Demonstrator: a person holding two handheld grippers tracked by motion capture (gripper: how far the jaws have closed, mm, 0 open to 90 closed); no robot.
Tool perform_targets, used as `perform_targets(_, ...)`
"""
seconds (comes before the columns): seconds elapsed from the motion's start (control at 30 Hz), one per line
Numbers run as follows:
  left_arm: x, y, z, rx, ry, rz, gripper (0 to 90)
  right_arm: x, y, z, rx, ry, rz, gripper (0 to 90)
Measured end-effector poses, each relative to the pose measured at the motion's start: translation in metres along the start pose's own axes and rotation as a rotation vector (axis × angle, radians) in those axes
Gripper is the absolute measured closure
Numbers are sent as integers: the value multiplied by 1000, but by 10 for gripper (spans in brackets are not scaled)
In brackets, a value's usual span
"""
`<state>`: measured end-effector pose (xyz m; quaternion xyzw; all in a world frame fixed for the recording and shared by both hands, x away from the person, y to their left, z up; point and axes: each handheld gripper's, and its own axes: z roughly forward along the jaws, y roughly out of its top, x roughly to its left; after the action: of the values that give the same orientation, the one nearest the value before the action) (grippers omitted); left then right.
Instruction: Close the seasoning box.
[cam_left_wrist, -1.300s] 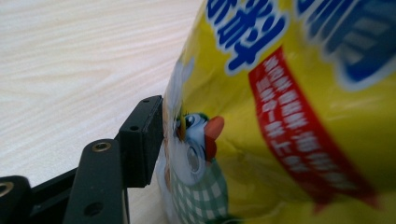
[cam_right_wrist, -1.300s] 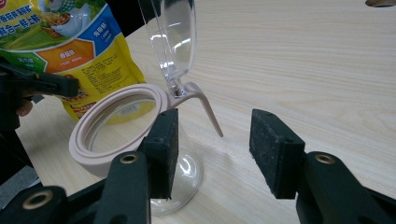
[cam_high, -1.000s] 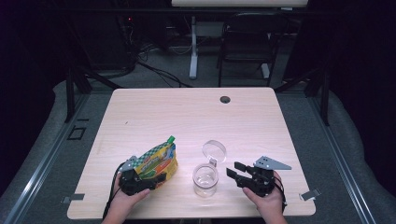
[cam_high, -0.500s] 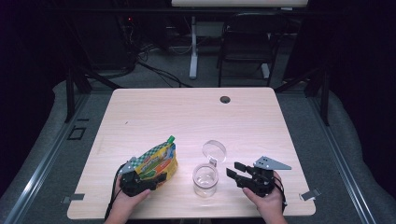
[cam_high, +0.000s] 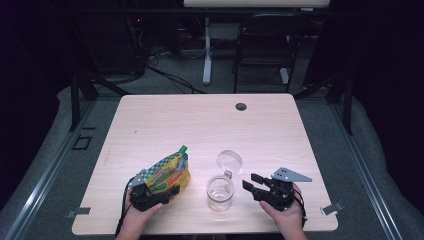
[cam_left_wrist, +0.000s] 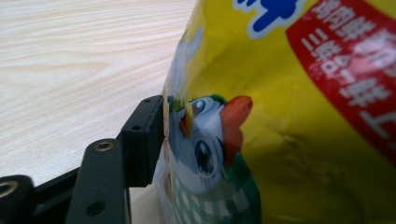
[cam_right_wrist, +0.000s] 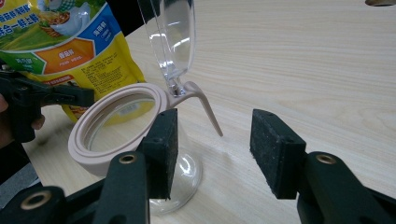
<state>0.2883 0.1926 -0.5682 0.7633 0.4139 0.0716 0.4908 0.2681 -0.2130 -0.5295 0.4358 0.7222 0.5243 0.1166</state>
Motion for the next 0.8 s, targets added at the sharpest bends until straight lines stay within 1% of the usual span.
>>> perform_targets(0.1,0,-1,1,3,-12,-5,404,0,0,0,-1,1,1,517)
perform_targets(0.17,1,-1,1,26,-4,4,417,0,0,0,-1,2,1,517)
perform_targets(0.23,1,-2,2,35,10,3,433,0,0,0,-1,1,0,517)
perform_targets(0.3,1,-3,3,24,12,-4,433,0,0,0,-3,2,1,516)
perform_targets(0.37,1,-4,3,22,20,-16,415,0,0,0,-3,4,1,515)
perform_targets(0.4,1,-5,3,26,17,-13,408,0,0,0,-3,4,1,515)
perform_targets(0.43,1,-6,5,16,20,-15,398,0,0,0,-2,4,1,515)
perform_targets(0.47,2,-6,5,15,18,-12,403,0,0,0,-2,3,2,515)
perform_targets(0.53,2,-8,6,17,30,-2,409,0,0,0,-1,2,1,514)
perform_targets(0.57,2,-8,6,24,23,0,426,1,0,0,-3,2,3,514)
perform_targets(0.67,3,-10,8,13,25,-2,435,1,0,0,-2,2,3,514)
perform_targets(0.73,3,-11,8,17,26,7,442,1,0,0,1,1,0,514)
perform_targets(0.8,3,-12,9,13,28,1,441,1,0,0,-3,1,3,514)
